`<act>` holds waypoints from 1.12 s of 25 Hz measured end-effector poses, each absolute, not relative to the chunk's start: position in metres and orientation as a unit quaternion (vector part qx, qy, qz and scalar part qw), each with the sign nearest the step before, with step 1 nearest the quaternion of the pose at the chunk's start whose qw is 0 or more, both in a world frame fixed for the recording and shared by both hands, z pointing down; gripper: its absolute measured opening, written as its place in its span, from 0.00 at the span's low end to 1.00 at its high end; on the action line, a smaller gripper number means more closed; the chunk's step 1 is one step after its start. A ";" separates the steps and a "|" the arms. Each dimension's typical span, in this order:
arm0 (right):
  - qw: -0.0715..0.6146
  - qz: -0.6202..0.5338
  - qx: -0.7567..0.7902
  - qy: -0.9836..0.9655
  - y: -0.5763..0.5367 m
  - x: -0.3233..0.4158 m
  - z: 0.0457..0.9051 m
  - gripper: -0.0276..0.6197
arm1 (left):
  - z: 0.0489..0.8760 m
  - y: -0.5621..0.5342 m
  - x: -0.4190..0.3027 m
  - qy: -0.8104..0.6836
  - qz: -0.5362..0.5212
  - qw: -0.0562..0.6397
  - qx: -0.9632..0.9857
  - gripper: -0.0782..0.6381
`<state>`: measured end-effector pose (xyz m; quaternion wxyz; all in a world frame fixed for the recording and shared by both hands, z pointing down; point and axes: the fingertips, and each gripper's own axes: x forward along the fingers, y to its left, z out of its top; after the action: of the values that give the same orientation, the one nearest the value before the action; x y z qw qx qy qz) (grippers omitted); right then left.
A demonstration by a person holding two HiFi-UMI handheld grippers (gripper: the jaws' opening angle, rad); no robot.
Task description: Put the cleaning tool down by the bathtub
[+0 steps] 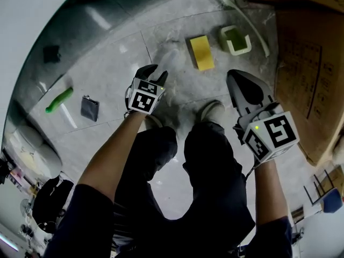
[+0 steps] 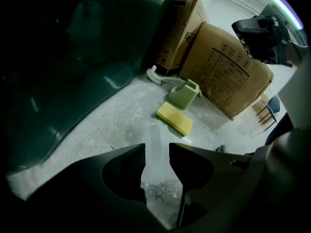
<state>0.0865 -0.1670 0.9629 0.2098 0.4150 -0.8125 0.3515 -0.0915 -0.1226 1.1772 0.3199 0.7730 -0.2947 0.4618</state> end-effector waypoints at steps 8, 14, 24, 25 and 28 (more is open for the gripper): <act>0.208 0.342 0.424 -0.813 -0.170 0.095 0.861 0.05 | 1.038 -0.146 -0.084 -0.305 0.422 0.290 0.803 0.35; 0.197 0.329 0.430 -0.817 -0.170 0.092 0.766 0.05 | 0.904 -0.161 -0.075 -0.314 0.379 0.256 0.832 0.35; 0.164 0.296 0.446 -0.828 -0.163 0.077 0.599 0.05 | 0.675 -0.168 -0.072 -0.352 0.284 0.213 0.866 0.35; 0.159 0.292 0.448 -0.830 -0.163 0.075 0.583 0.05 | 0.656 -0.168 -0.072 -0.356 0.274 0.210 0.868 0.35; 0.148 0.277 0.450 -0.836 -0.160 0.072 0.540 0.05 | 0.605 -0.166 -0.068 -0.361 0.252 0.197 0.876 0.35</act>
<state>0.0723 -0.1605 0.5399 0.1479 0.4499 -0.8360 0.2773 -0.0680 -0.1656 0.6053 0.1973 0.8758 -0.3615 0.2517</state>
